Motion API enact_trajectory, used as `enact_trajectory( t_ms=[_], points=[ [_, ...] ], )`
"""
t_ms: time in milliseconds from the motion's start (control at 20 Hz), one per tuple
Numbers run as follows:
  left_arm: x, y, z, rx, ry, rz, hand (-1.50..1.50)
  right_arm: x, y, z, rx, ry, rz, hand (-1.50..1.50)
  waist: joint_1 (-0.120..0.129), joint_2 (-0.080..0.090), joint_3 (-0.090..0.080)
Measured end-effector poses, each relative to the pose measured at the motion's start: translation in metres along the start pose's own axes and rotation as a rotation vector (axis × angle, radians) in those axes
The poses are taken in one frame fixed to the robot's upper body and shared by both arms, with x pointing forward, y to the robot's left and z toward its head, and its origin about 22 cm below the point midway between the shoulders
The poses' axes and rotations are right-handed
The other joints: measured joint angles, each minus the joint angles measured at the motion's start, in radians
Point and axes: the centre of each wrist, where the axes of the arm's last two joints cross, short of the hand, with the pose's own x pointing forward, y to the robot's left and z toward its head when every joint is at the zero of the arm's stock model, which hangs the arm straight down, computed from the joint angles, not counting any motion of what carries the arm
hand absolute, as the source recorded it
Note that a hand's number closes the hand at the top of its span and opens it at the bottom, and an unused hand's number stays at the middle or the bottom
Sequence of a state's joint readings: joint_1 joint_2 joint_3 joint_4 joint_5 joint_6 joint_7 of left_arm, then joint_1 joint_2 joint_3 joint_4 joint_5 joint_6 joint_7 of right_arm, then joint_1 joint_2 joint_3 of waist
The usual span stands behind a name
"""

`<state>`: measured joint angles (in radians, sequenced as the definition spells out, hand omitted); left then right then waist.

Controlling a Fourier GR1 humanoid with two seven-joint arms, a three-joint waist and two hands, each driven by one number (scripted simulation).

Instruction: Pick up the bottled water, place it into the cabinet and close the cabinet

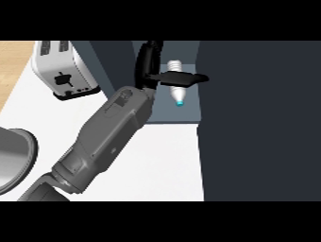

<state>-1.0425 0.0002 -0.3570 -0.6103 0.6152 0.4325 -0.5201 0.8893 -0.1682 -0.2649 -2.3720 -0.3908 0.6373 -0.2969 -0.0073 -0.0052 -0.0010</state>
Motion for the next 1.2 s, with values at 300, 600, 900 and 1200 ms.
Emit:
enact_trajectory(
  t_ms=[300, 600, 900, 1200],
  points=[
    [0.001, -0.011, 0.035, -0.041, 0.014, 0.063, -1.50, -0.002, 0.003, -0.004, -0.001, 0.001, -0.021, -1.50, 0.012, -0.004, 0.000],
    [0.000, -0.011, 0.084, -0.064, 0.018, 0.118, -1.50, -0.004, 0.007, -0.011, -0.012, 0.010, -0.033, -1.50, 0.021, -0.003, 0.000],
    [0.008, 0.007, 0.130, -0.068, 0.036, 0.164, -1.50, -0.006, 0.010, -0.014, 0.014, 0.004, -0.053, -1.50, 0.019, -0.002, 0.000],
    [0.019, 0.026, 0.172, -0.049, 0.041, 0.182, -1.50, -0.008, 0.015, -0.018, 0.200, 0.063, -0.111, 1.50, 0.021, -0.003, -0.001]
  ],
)
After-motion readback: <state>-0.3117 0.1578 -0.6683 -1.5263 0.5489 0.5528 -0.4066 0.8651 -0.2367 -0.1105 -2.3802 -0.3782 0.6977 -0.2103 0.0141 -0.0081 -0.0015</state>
